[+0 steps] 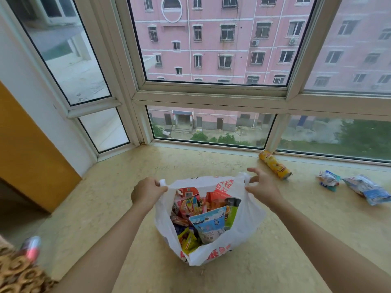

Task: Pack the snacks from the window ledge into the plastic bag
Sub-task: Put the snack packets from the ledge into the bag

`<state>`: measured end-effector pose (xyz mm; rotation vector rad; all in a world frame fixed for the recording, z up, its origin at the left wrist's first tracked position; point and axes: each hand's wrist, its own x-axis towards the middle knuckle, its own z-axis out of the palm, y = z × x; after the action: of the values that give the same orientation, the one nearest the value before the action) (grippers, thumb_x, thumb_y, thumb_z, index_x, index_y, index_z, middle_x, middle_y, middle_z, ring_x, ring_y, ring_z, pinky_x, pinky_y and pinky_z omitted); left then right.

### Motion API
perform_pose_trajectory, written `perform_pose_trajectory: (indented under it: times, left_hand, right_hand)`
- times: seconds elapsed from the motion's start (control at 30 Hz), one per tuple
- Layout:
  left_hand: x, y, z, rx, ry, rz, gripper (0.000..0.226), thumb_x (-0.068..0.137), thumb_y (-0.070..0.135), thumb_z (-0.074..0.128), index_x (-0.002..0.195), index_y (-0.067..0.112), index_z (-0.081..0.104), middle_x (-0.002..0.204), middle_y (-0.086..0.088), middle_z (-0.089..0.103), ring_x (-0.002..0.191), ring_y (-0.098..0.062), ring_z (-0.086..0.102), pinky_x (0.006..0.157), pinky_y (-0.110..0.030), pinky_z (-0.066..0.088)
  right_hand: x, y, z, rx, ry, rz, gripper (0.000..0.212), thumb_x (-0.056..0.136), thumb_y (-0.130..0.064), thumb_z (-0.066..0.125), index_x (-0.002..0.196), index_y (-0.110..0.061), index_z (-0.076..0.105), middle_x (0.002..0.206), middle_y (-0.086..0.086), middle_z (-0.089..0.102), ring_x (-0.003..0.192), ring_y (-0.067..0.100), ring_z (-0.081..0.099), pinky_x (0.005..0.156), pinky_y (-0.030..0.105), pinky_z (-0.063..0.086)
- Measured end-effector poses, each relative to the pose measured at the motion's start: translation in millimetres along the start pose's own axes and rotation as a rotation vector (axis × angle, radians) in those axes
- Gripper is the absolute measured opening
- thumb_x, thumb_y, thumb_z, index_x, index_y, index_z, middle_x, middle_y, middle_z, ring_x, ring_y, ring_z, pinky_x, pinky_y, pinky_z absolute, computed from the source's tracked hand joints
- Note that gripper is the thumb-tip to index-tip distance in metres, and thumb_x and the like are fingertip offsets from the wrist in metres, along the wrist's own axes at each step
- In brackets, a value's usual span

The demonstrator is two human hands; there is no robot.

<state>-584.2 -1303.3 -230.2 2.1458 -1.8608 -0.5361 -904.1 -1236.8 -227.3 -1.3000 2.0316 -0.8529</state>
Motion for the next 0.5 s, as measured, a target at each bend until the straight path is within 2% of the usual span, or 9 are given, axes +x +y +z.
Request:
perform_pose_trajectory:
  times: [0.07,0.13,0.2,0.3,0.37,0.43,0.5]
  left_hand:
    - [-11,7,-1,0.163,0.091,0.065,0.023,0.081,0.041,0.066,0.094,0.023,0.059,0.092,0.003,0.060,0.080,-0.017,0.057,0.060,-0.026,0.037]
    - [-19,15,6,0.266,0.103,0.184,0.044,0.083,0.040,0.066,0.121,0.025,0.050,0.120,0.005,0.054,0.108,-0.018,0.053,0.078,-0.031,0.042]
    - [-27,23,15,0.315,0.113,0.318,0.054,0.087,0.038,0.062,0.135,0.026,0.040,0.136,0.006,0.045,0.124,-0.017,0.043,0.096,-0.033,0.036]
    - [-43,40,29,0.370,0.089,0.482,0.057,0.093,0.039,0.051,0.145,0.026,0.030,0.150,0.006,0.033,0.137,-0.015,0.029,0.109,-0.035,0.024]
    - [-54,49,40,0.394,0.051,0.546,0.060,0.096,0.042,0.044,0.150,0.025,0.022,0.154,0.006,0.025,0.143,-0.014,0.019,0.114,-0.036,0.016]
    - [-61,56,50,0.404,0.033,0.596,0.063,0.098,0.046,0.039,0.152,0.025,0.014,0.158,0.006,0.018,0.145,-0.014,0.012,0.116,-0.037,0.012]
    - [-64,60,61,0.400,0.060,0.673,0.064,0.097,0.049,0.037,0.152,0.026,0.016,0.158,0.005,0.018,0.146,-0.014,0.016,0.117,-0.040,0.015]
  right_hand:
    - [-11,-8,1,-0.178,0.069,-0.046,0.052,0.081,-0.022,0.068,0.130,-0.027,0.051,0.096,-0.005,0.068,0.088,0.016,0.063,0.069,0.035,0.054]
    - [-21,-14,2,-0.312,0.158,-0.132,0.044,0.085,-0.025,0.063,0.128,-0.027,0.053,0.101,-0.007,0.068,0.088,0.015,0.063,0.063,0.030,0.051]
    - [-31,-18,6,-0.406,0.199,-0.235,0.039,0.088,-0.024,0.059,0.127,-0.026,0.054,0.110,-0.006,0.066,0.093,0.015,0.062,0.064,0.028,0.049]
    - [-44,-19,16,-0.498,0.209,-0.433,0.036,0.090,-0.025,0.059,0.126,-0.022,0.057,0.121,-0.005,0.061,0.102,0.018,0.061,0.064,0.025,0.047]
    - [-50,-12,24,-0.608,0.246,-0.601,0.039,0.082,-0.024,0.070,0.120,-0.017,0.063,0.118,0.000,0.065,0.101,0.022,0.064,0.065,0.029,0.052]
    - [-52,-3,31,-0.699,0.305,-0.716,0.047,0.073,-0.026,0.078,0.117,-0.014,0.065,0.115,0.006,0.067,0.101,0.027,0.066,0.074,0.035,0.056]
    - [-54,4,34,-0.782,0.310,-0.781,0.044,0.081,-0.032,0.067,0.120,-0.011,0.064,0.121,0.010,0.065,0.108,0.029,0.063,0.088,0.041,0.053]
